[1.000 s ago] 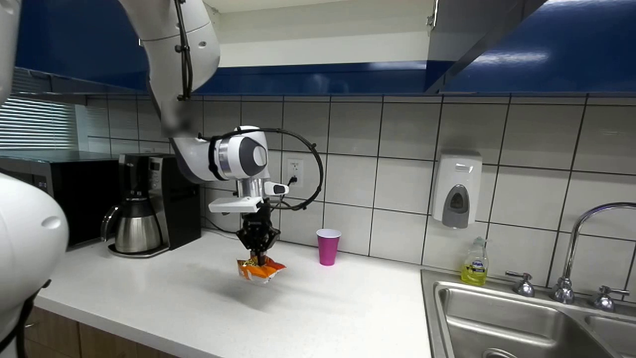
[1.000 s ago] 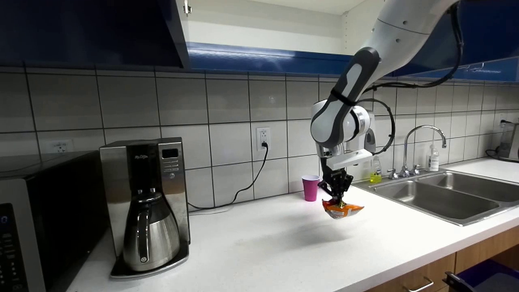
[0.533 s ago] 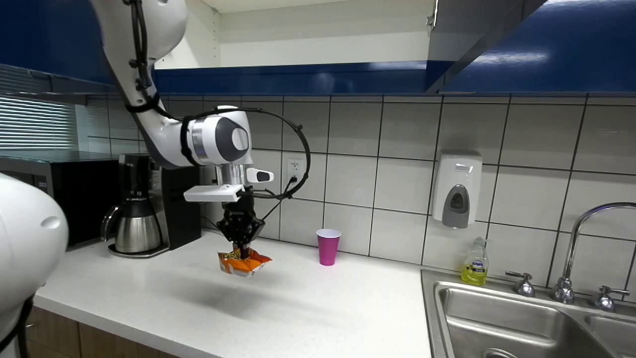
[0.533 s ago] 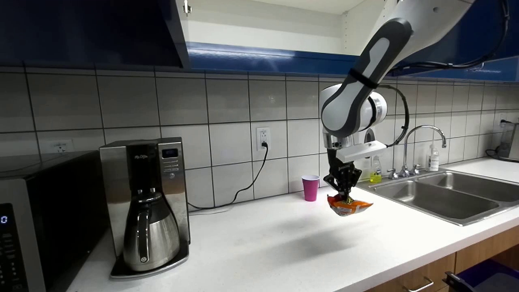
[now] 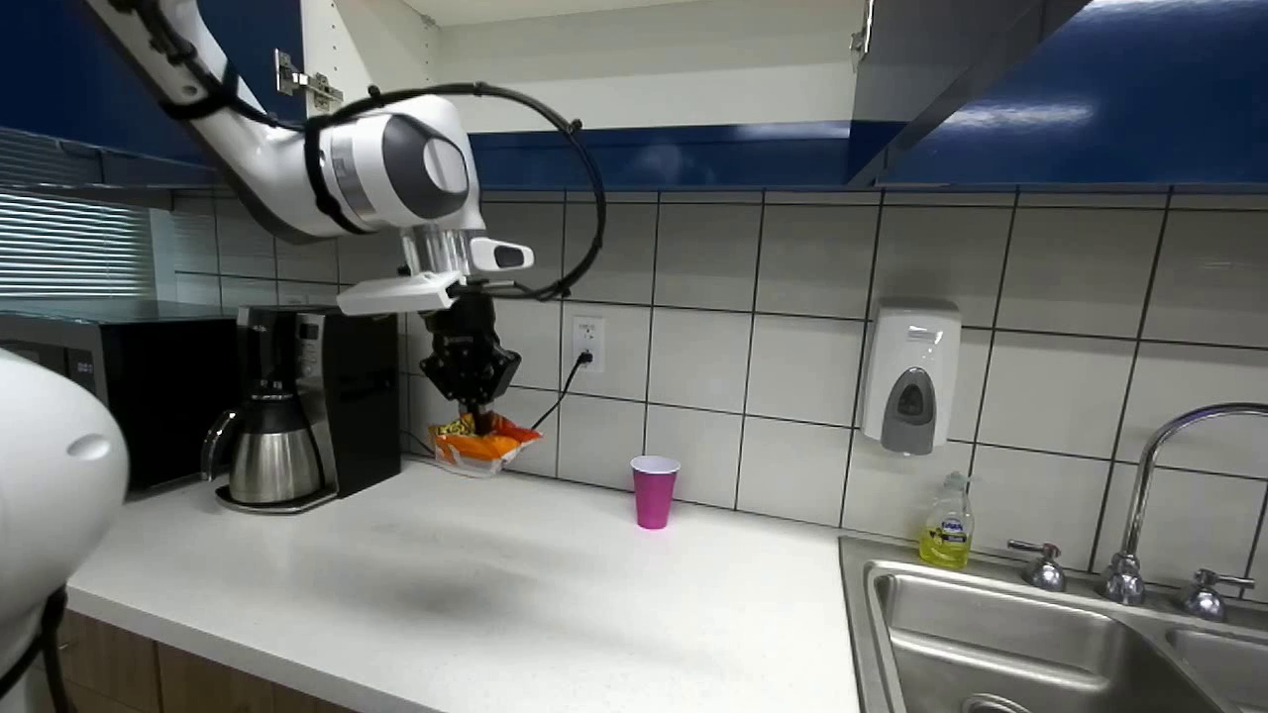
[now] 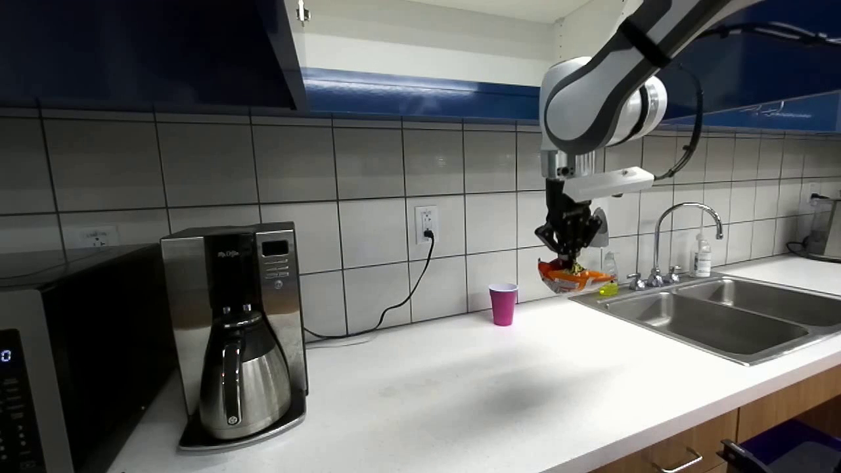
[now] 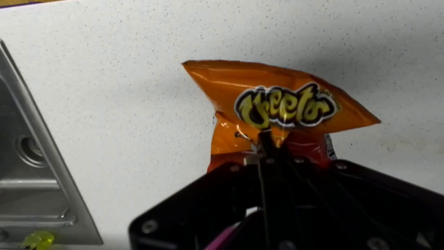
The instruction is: Pick up the white and orange object from the counter and put it in the cabinet
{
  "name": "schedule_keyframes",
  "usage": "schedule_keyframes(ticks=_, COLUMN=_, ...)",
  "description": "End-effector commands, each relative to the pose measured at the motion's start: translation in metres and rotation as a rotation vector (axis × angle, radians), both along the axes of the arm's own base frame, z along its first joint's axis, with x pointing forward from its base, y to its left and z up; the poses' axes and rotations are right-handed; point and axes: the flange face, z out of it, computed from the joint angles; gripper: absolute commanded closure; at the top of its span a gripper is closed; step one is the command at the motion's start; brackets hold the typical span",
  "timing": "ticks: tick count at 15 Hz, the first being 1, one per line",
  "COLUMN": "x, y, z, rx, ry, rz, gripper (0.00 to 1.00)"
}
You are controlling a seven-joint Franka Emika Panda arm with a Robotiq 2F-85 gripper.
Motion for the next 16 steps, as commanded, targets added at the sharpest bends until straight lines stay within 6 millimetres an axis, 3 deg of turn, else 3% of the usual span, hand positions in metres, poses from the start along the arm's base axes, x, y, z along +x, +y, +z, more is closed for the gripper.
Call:
schedule_keyframes(ticks=1, x=-0.033, y=0.005, z=0.066, rx=-0.037, ry=-0.074, rz=0.004, gripper=1.00)
schedule_keyframes(ticks=8, x=-0.065, y=0.007, z=0.204, rx=-0.035, ry=-0.289, rz=0.007, gripper=1.00)
schedule_keyframes(ticks=11, x=-0.069, y=0.007, z=0.262, rx=-0.007, ry=-0.403, rz=0.005, gripper=1.00)
schedule_keyframes(ticks=16, x=-0.064, y=0.010, z=0.334, rx=0.038, ry=-0.552, rz=0.026, gripper=1.00)
